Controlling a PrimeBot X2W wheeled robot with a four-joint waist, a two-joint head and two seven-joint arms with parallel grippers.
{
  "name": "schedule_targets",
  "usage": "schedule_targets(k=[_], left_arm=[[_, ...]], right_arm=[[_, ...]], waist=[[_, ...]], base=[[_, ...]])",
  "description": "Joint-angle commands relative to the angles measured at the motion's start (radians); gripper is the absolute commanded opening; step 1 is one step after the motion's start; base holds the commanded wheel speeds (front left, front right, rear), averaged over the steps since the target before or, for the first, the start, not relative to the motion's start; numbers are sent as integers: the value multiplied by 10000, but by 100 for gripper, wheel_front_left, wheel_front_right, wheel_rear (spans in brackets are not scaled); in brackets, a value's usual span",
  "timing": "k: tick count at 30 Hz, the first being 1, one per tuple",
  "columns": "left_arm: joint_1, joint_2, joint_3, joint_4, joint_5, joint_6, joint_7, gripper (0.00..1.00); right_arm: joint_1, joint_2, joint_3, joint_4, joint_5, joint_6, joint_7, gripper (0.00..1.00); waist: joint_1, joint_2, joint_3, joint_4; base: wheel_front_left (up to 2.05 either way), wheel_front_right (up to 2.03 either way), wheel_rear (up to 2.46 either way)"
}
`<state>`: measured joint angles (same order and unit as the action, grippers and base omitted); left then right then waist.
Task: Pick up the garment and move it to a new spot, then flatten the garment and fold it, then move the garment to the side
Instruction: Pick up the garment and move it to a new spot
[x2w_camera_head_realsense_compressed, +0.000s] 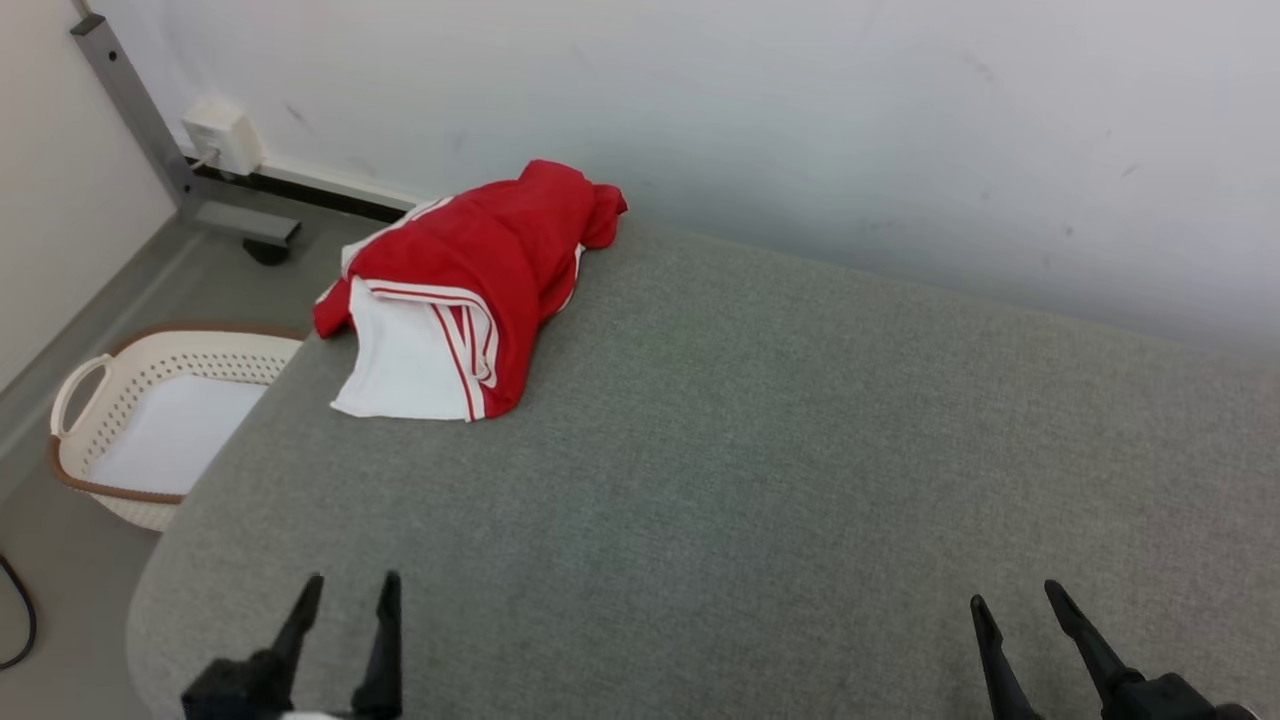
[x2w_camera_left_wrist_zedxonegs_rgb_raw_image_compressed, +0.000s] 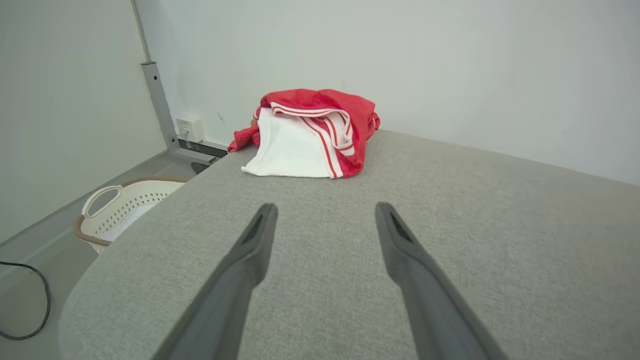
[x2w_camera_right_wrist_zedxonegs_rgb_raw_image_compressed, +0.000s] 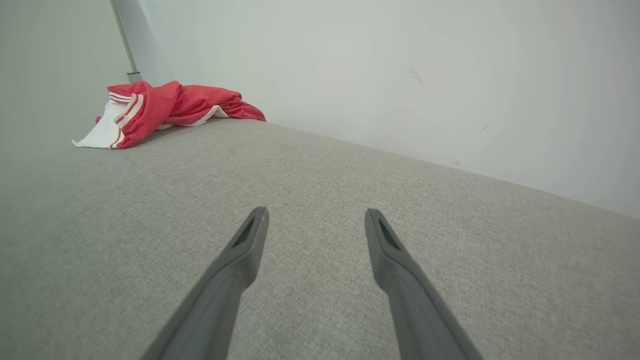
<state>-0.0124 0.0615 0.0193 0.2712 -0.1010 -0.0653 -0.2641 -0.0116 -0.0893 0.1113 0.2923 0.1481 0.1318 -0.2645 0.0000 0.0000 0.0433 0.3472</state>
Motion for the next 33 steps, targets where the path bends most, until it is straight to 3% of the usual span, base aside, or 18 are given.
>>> schedule_targets(k=[1,8,13,19,22,26,33], left_arm=[[-359,7,118,-115,-197,-7,-6,100],[-2780,206,639,492,-986,-228,136,100],[-5209,533,830,1211,-1352,-111,1065,100],[-7504,812,615,2912,-1512,-156,2529,100],[-8151,860,459,3857,-1505,-156,3085,100],[-8607,1037,218,5006,-1197,159,3564,100],[-8703,1405,-42,6723,-846,605,3692,100]], right_arm=[[-160,-115,24,-45,34,-21,-1,100],[-961,-706,213,-224,-27,-21,1,100],[-1776,-1347,470,-407,-140,-21,1,100],[-2351,-1870,758,-384,-137,-24,10,100],[-2419,-2017,830,-294,-91,-32,44,100],[-2346,-2145,852,-200,-71,-35,70,100],[-2182,-2129,943,-164,-32,-33,81,100]], waist=[[0,0,321,-100],[0,0,1773,-408],[0,0,3223,-666],[0,0,4147,-959],[0,0,4334,-1111],[0,0,4421,-1303],[0,0,4349,-1594]], base=[[0,0,0],[0,0,0],[0,0,0],[0,0,0],[0,0,0],[0,0,0],[0,0,0]])
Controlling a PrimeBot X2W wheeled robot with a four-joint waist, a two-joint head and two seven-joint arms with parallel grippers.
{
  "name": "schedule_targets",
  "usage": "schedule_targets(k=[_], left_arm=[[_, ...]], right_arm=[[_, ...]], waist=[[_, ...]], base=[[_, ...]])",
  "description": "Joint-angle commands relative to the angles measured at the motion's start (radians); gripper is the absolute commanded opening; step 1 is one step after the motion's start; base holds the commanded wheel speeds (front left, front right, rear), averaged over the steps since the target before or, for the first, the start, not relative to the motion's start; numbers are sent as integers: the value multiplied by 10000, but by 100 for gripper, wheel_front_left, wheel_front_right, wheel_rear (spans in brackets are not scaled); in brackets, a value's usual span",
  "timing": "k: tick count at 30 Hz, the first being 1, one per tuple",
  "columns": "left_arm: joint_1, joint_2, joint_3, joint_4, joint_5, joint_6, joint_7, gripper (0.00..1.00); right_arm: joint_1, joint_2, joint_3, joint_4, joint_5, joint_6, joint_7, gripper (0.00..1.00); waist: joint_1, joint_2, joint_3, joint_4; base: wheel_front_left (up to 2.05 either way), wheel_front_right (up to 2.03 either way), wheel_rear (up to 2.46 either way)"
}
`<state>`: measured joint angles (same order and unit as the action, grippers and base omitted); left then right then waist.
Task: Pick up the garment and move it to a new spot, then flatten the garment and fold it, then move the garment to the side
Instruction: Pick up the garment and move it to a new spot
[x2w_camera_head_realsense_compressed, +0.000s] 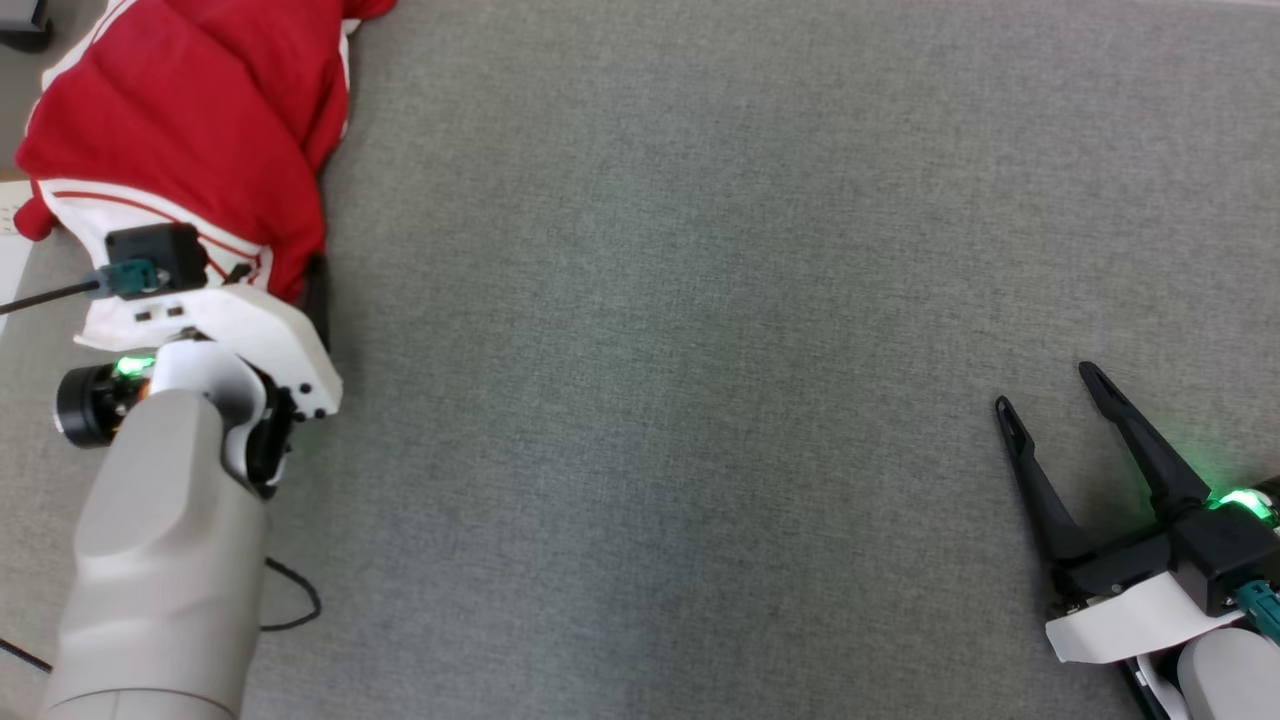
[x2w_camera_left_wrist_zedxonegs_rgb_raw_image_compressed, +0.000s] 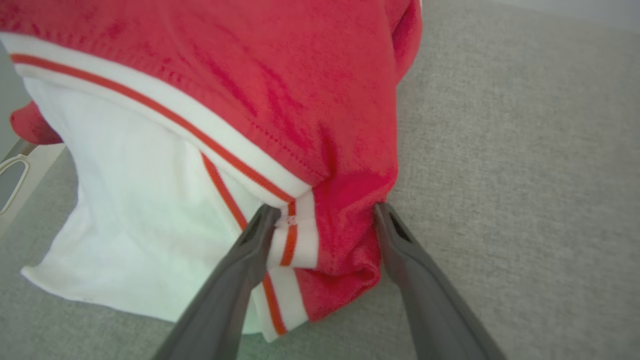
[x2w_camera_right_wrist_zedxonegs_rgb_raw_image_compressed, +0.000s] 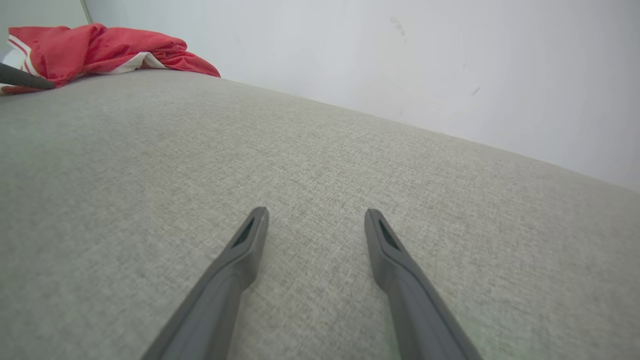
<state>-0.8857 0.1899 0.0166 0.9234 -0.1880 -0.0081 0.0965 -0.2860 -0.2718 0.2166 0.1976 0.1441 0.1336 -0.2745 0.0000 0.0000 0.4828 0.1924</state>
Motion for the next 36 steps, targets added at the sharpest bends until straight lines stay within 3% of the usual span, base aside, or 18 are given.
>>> schedule_targets(k=[1,2,3,9,18,27,36], left_arm=[[54,179,-41,408,58,27,85,74],[72,221,-38,555,53,30,-5,13],[55,271,-25,683,24,33,-65,0],[-167,711,28,912,-67,-120,-514,0],[-931,1367,176,-125,-366,-534,-1178,0],[-988,1538,-414,-2395,-600,-1052,6,0],[-259,1629,-1285,-5891,-1539,-1212,2150,0]], right_arm=[[594,-275,-89,794,10,-50,179,100],[635,-239,-91,793,12,-50,179,100],[680,-208,-99,792,17,-50,179,100],[848,40,-107,769,68,-46,150,100],[1210,614,-61,812,266,-41,104,100],[1828,1184,10,991,415,-41,104,100],[2280,1490,25,1002,584,-41,104,100]], waist=[[0,0,-92,-78],[0,0,-151,-99],[0,0,-212,-105],[0,0,-729,-99],[0,0,-2331,-99],[0,0,-3856,-620],[0,0,-4493,-1564]], base=[[0,0,0],[0,0,0],[0,0,0],[0,0,0],[0,0,0],[0,0,0],[0,0,0]])
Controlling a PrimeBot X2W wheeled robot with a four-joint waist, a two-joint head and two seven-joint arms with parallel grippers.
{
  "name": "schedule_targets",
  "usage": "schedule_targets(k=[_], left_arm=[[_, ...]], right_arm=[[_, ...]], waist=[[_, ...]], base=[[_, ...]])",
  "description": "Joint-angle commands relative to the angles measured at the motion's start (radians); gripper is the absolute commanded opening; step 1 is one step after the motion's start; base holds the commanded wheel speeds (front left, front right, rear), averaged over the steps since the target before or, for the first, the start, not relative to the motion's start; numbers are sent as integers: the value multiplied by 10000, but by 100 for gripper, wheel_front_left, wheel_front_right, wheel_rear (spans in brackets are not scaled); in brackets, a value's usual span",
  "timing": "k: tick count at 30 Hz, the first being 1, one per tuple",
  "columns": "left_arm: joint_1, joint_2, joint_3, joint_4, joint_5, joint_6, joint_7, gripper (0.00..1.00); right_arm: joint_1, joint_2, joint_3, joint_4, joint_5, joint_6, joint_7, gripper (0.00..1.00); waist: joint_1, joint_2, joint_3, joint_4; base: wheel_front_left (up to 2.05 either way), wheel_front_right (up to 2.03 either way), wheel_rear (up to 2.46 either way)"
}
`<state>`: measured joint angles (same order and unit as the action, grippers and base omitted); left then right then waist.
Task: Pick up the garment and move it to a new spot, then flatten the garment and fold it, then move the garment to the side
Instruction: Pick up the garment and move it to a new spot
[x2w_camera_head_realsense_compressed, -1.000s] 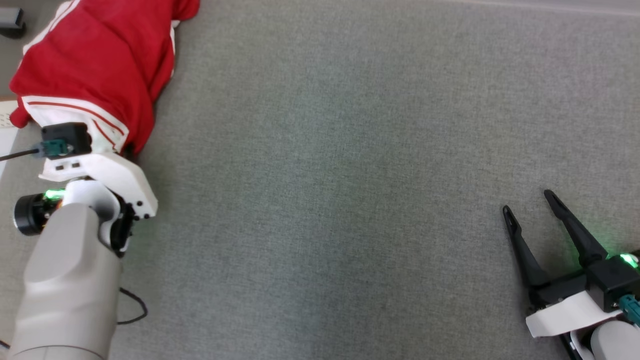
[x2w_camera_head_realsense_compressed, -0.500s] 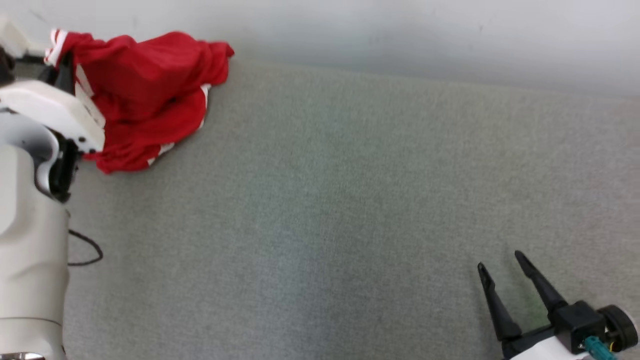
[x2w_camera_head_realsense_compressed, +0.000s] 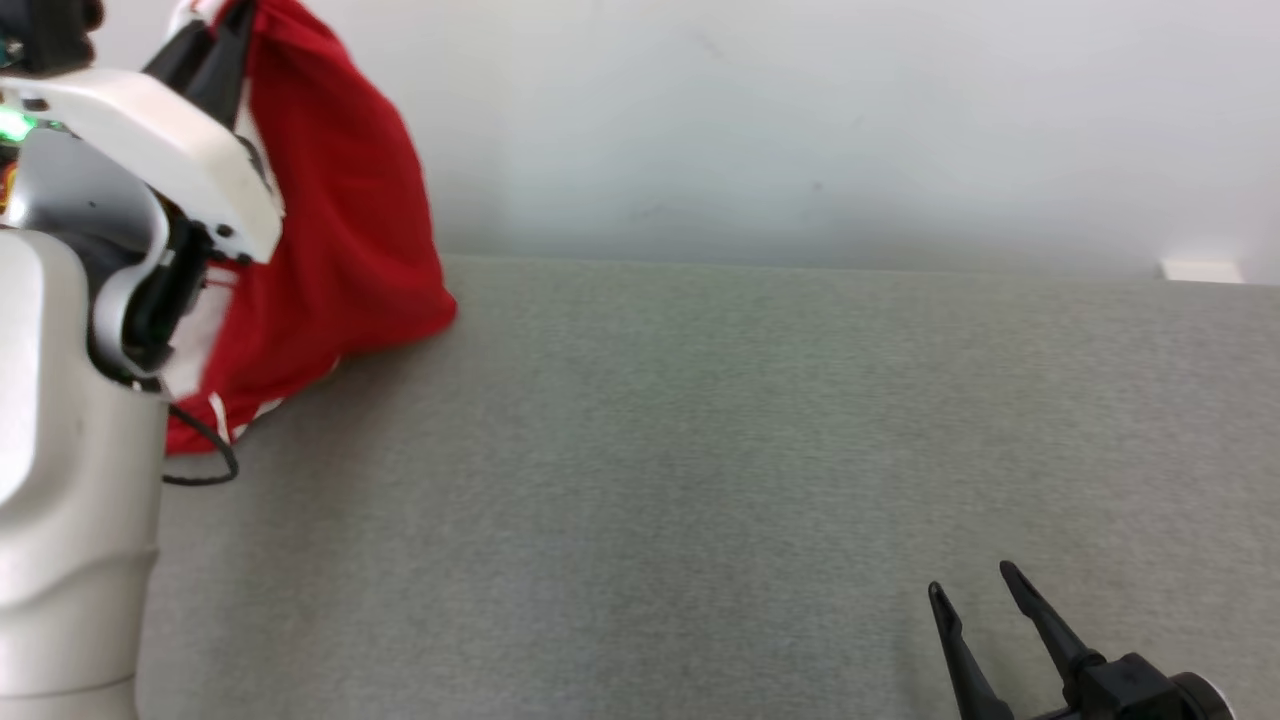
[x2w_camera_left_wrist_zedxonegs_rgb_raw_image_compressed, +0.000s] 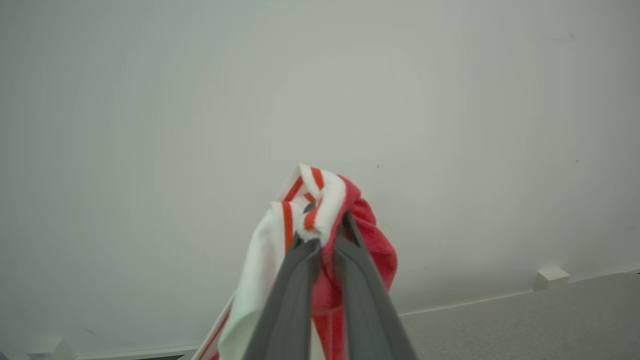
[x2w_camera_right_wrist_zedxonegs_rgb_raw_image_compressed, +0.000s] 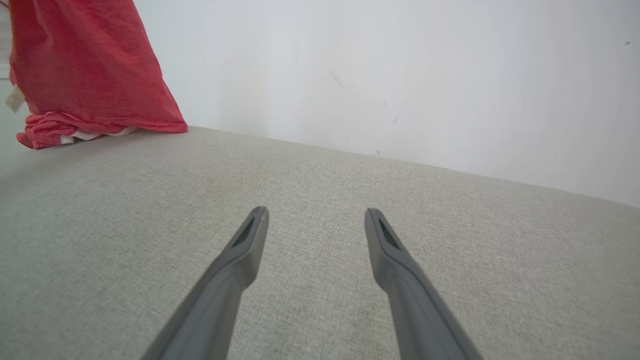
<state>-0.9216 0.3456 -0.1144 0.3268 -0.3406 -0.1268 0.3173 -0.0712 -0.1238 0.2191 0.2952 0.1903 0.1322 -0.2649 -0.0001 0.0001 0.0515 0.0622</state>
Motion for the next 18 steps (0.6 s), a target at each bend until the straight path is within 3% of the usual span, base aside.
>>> schedule_targets(k=[1,8,13,18], left_arm=[[206,116,-83,-311,-147,-26,190,0],[764,94,-784,-2632,-1013,-44,1628,0],[1279,-674,-1893,-3281,-1322,-32,2203,0],[1777,-1815,-3034,-2670,-1202,28,1948,0]], right_arm=[[155,30,4,24,123,-28,8,100],[121,162,-2,-35,194,-28,10,100],[-33,337,75,10,212,-28,8,100],[-225,472,135,30,289,-28,8,100]], waist=[[1,-1,-214,-396],[1,-1,-180,-1493],[1,-1,85,-2359],[1,-1,459,-2997]], base=[[0,0,0],[0,0,0],[0,0,0],[0,0,0]])
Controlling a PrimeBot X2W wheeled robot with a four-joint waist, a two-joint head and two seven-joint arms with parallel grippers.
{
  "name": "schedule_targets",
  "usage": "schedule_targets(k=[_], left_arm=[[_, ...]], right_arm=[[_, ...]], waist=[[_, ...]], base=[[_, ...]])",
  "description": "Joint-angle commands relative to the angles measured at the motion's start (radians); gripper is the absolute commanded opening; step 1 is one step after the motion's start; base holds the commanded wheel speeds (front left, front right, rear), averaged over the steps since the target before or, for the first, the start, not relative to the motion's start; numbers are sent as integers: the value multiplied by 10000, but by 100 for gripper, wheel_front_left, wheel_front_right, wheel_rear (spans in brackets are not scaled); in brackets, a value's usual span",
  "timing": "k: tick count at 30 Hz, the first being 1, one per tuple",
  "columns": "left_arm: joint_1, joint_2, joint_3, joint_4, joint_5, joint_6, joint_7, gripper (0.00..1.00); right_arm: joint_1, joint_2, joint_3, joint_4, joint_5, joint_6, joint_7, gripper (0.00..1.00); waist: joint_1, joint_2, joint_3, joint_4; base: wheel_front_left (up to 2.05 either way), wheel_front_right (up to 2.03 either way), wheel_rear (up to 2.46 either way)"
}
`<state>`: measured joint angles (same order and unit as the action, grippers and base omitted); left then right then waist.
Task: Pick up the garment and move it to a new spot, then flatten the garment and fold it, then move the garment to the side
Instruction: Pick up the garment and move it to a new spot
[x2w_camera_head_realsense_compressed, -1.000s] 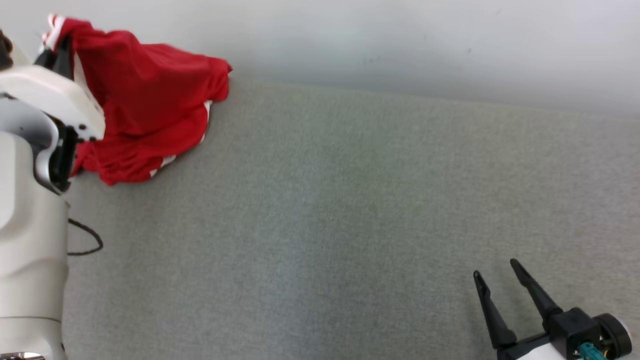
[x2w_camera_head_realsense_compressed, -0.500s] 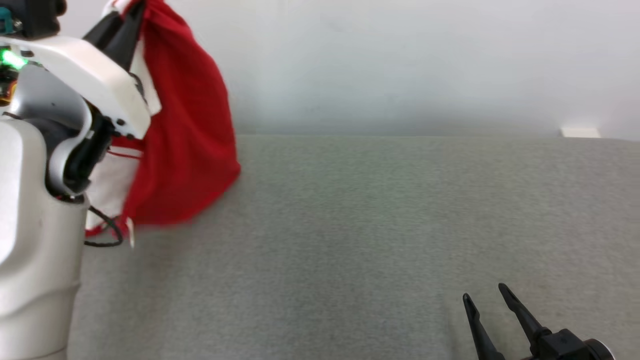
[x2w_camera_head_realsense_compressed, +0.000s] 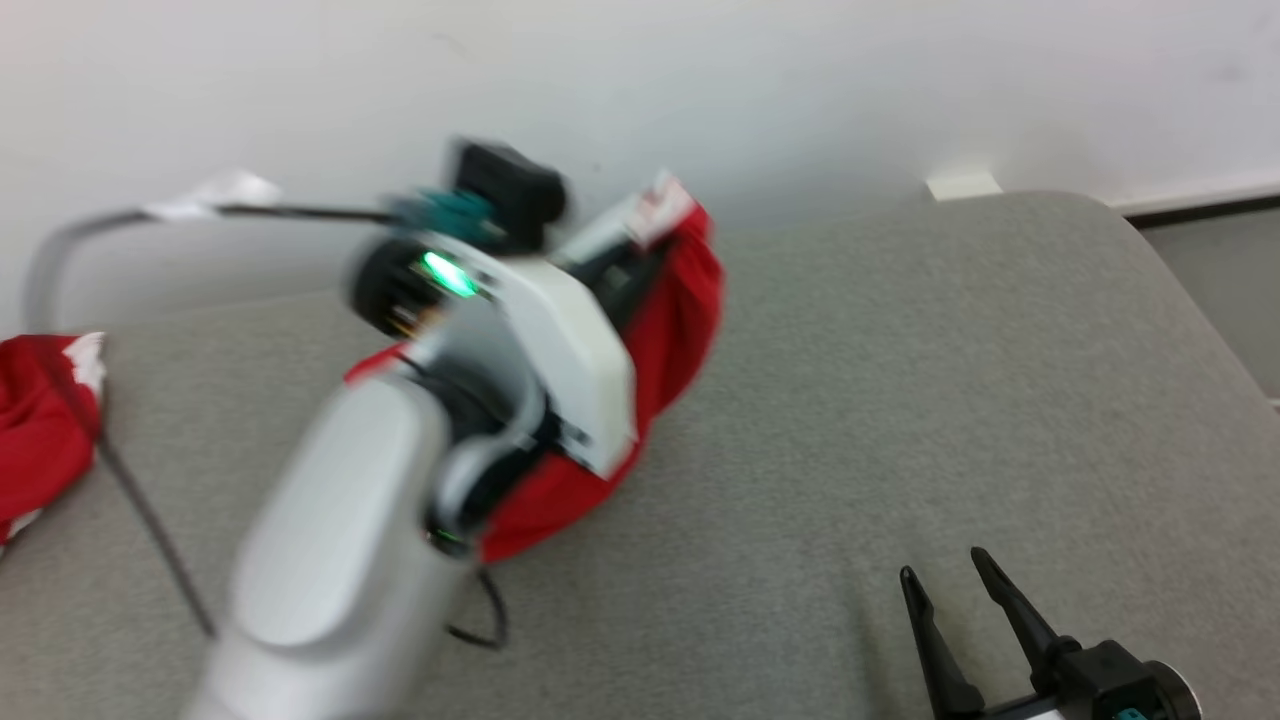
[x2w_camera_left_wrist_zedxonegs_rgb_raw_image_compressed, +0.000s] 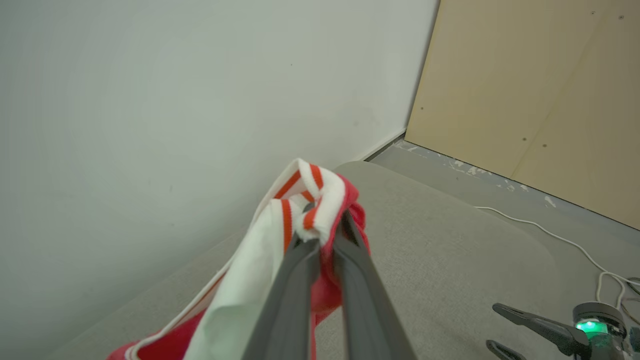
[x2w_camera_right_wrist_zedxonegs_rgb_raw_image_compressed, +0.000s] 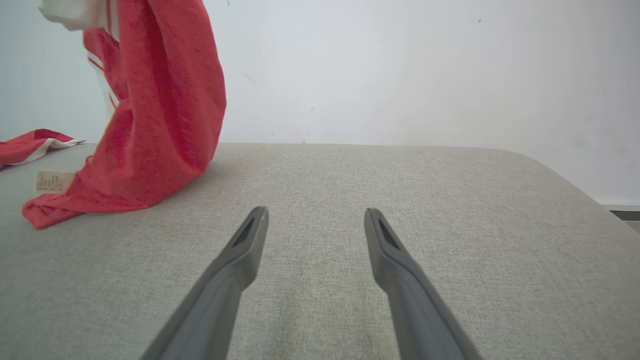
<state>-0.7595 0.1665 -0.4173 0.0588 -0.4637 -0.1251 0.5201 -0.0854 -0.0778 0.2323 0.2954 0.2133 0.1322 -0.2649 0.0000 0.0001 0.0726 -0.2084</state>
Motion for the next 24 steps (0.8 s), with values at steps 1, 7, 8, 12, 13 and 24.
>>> schedule_targets(k=[1,7,8,12,13,24], left_arm=[[222,-243,-245,238,71,4,-187,0],[601,-1024,-1783,1817,328,-31,-1688,0],[577,-1052,-1990,2084,313,-34,-2026,0],[612,-1127,-2826,3179,325,-35,-3041,100],[659,-1137,-3039,3361,253,-39,-3206,100],[1263,-1112,-4096,3655,-453,367,-4894,100]], right_arm=[[-129,26,30,24,62,-28,8,100],[-377,120,194,106,121,-28,9,100],[-380,135,207,121,130,-28,9,100],[-424,178,200,161,137,-28,9,100],[-420,185,194,162,140,-28,9,100],[-45,125,-111,167,-55,-28,9,100]], waist=[[0,-1,323,-403],[0,-1,687,-1025],[0,-1,716,-1091],[0,-1,785,-1303],[0,-1,788,-1323],[0,-1,376,-882]], base=[[0,0,0],[0,0,0],[0,0,0],[0,0,0],[0,0,0],[0,0,0]])
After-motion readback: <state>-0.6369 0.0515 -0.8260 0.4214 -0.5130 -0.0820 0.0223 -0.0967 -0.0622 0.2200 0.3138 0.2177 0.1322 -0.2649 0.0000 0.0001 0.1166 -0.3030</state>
